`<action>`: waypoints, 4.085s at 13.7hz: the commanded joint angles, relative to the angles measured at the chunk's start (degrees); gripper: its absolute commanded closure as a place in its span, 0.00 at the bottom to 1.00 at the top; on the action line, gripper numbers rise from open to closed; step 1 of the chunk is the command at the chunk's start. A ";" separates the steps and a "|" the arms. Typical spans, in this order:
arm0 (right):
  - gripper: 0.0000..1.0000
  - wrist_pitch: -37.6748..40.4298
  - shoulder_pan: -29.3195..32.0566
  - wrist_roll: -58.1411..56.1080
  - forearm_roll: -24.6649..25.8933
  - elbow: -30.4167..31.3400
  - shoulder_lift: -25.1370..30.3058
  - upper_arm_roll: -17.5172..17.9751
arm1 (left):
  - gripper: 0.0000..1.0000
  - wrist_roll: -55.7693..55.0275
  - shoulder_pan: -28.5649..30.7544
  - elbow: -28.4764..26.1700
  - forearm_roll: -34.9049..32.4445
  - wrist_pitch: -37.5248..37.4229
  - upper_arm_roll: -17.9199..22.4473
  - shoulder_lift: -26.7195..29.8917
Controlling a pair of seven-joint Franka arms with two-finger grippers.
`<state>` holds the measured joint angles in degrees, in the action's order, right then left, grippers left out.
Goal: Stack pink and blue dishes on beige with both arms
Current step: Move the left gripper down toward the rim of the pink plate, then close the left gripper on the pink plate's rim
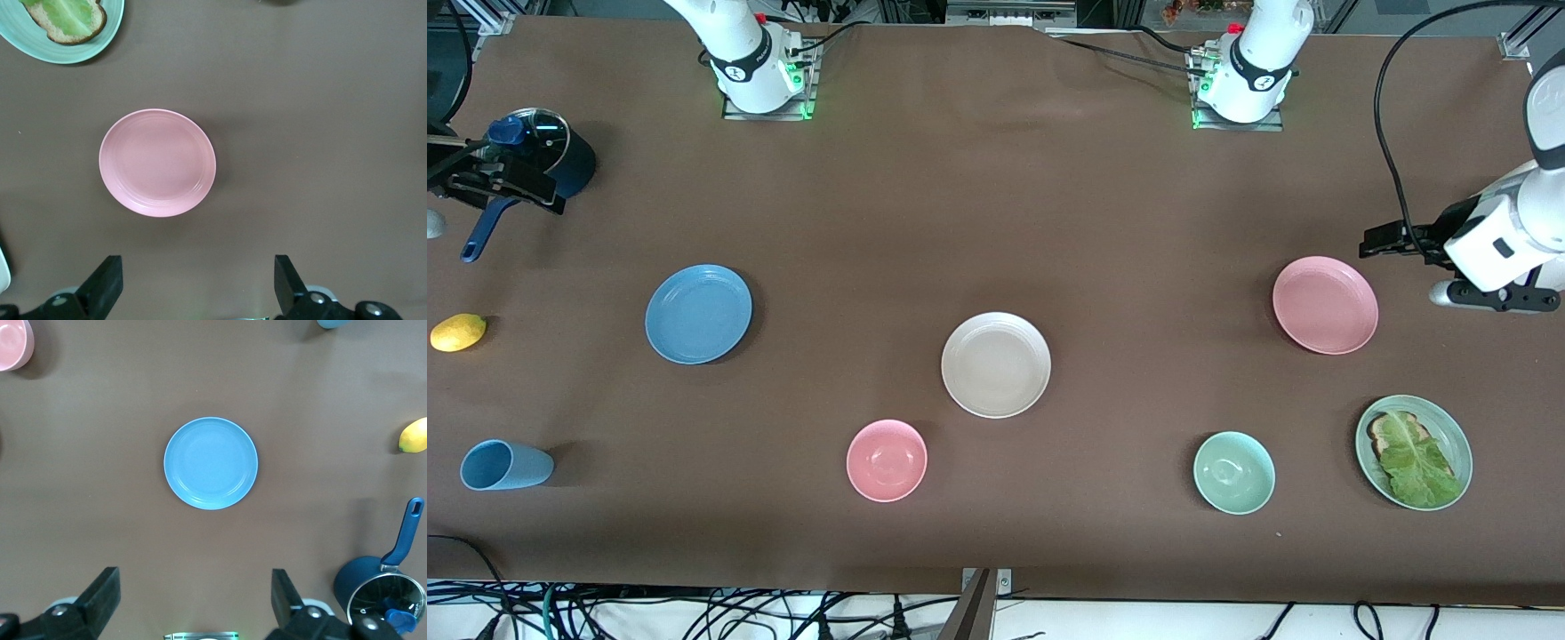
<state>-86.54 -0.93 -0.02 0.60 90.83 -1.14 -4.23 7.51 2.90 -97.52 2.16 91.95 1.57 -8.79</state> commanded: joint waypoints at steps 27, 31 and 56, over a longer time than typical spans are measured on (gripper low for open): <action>0.00 0.94 -0.13 -0.77 -0.78 -0.74 -0.01 -0.70 | 0.05 35.65 13.01 -22.10 13.66 52.10 2.82 -17.05; 0.00 1.72 -0.13 -0.78 -0.78 -0.66 0.08 -0.70 | 0.06 35.65 13.10 -21.75 13.84 52.19 2.82 -17.93; 0.00 2.34 0.05 -0.77 -0.95 -0.57 0.08 -1.49 | 0.36 44.63 11.26 -33.44 20.87 52.01 9.59 -9.23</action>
<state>-85.03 -0.91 -0.04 0.59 90.83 -1.14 -5.39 53.94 15.72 -129.86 23.36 144.05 10.74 -19.68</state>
